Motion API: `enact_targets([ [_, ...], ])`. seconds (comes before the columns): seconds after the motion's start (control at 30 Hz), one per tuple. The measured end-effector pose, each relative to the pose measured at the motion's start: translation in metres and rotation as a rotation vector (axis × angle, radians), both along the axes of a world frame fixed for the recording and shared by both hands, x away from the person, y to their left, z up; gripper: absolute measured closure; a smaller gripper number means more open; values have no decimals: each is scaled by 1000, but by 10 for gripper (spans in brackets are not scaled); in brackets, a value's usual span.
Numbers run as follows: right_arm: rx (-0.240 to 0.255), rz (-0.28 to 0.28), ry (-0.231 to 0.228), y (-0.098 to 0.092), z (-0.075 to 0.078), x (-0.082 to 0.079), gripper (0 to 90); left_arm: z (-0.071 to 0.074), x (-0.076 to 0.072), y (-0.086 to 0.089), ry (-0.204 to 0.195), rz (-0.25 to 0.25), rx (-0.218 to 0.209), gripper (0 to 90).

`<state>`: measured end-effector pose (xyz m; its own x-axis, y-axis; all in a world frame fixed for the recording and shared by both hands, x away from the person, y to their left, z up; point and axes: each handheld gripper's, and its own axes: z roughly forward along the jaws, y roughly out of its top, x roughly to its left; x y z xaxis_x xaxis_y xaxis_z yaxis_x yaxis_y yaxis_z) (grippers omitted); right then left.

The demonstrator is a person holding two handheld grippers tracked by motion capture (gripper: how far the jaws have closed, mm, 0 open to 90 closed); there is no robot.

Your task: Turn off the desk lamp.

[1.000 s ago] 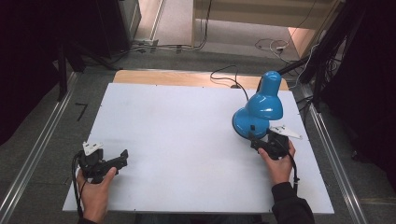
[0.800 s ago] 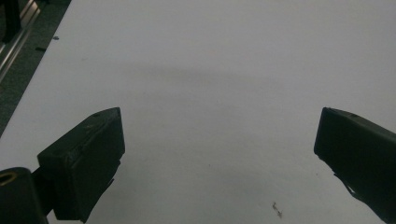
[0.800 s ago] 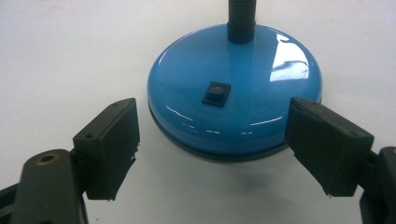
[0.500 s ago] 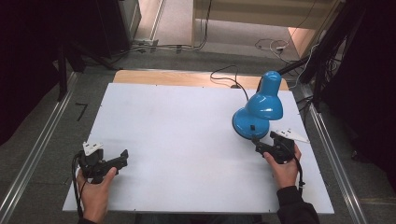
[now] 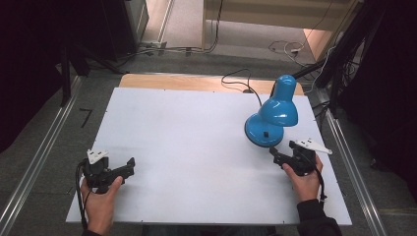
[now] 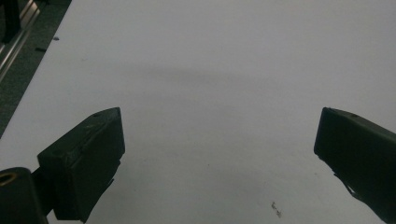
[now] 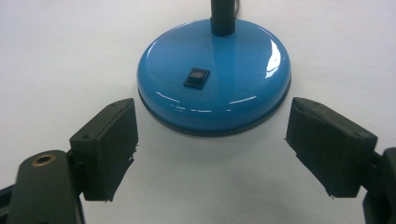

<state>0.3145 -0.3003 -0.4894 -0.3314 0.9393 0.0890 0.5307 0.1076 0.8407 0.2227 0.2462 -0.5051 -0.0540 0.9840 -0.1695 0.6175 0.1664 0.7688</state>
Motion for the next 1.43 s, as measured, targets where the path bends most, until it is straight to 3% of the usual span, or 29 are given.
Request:
enact_targets([
  [0.97, -14, -15, -8, -32, 7, -28, 142, 0, 0, 0, 1, 2, -1, 23],
  [1.33, -24, -72, 10, -62, 4, -47, 135, 0, 0, -1, 2, 2, 1, 23],
  [1.43, -60, -99, 27, -71, -3, -49, 133, 0, 0, -1, 0, -1, 2, 23],
])
